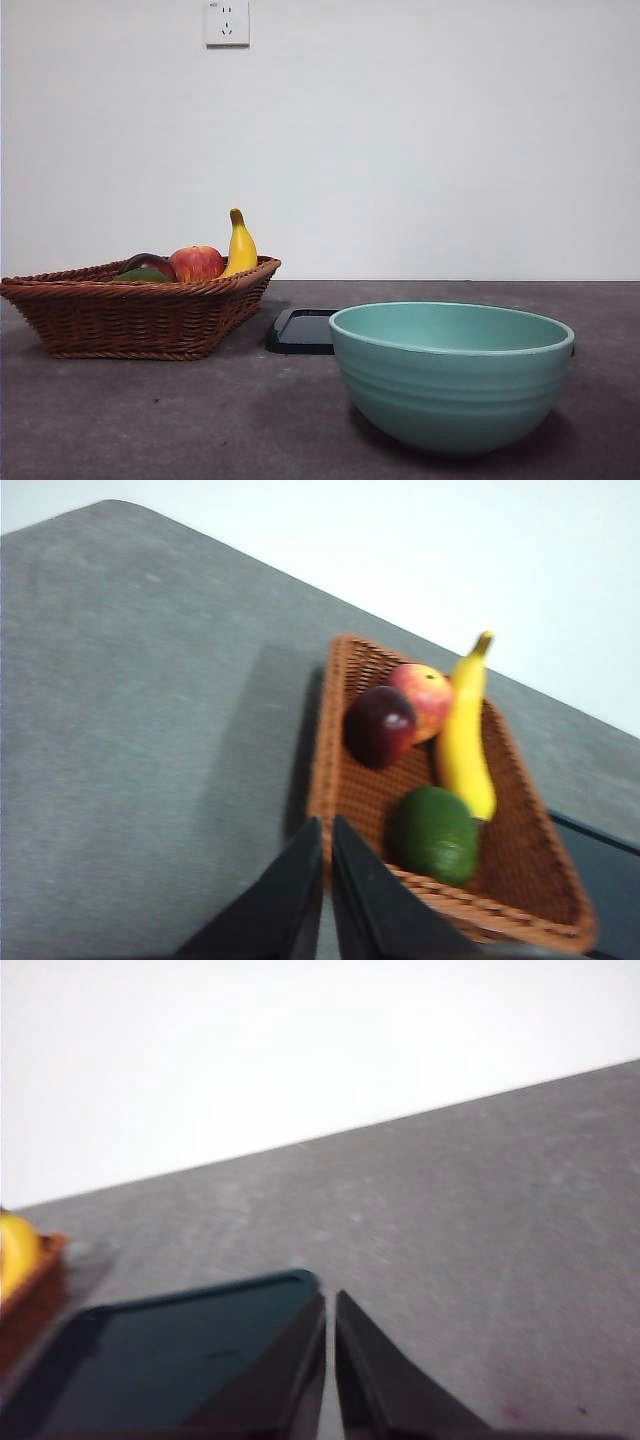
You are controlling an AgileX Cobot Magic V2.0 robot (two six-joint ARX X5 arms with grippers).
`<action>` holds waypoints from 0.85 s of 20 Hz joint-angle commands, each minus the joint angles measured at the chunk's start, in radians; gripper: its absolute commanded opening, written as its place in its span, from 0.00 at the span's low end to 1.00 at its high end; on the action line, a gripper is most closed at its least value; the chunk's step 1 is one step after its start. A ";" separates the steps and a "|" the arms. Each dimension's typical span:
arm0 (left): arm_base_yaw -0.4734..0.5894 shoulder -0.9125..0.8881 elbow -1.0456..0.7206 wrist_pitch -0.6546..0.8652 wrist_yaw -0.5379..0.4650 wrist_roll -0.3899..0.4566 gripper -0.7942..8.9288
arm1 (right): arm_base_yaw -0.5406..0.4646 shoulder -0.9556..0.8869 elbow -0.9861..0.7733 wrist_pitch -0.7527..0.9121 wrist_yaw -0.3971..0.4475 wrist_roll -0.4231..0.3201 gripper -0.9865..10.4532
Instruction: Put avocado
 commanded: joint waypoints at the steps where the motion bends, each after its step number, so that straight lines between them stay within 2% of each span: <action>1: 0.002 0.045 0.077 -0.033 0.031 -0.020 0.10 | 0.000 0.037 0.082 -0.045 -0.018 0.025 0.09; 6: 0.002 0.159 0.229 -0.145 0.120 0.031 0.10 | 0.001 0.135 0.252 -0.168 -0.090 0.004 0.09; 12: 0.001 0.315 0.416 -0.314 0.242 0.139 0.10 | 0.001 0.291 0.472 -0.379 -0.232 -0.081 0.09; 17: -0.019 0.423 0.563 -0.457 0.280 0.235 0.10 | 0.012 0.420 0.642 -0.545 -0.305 -0.145 0.09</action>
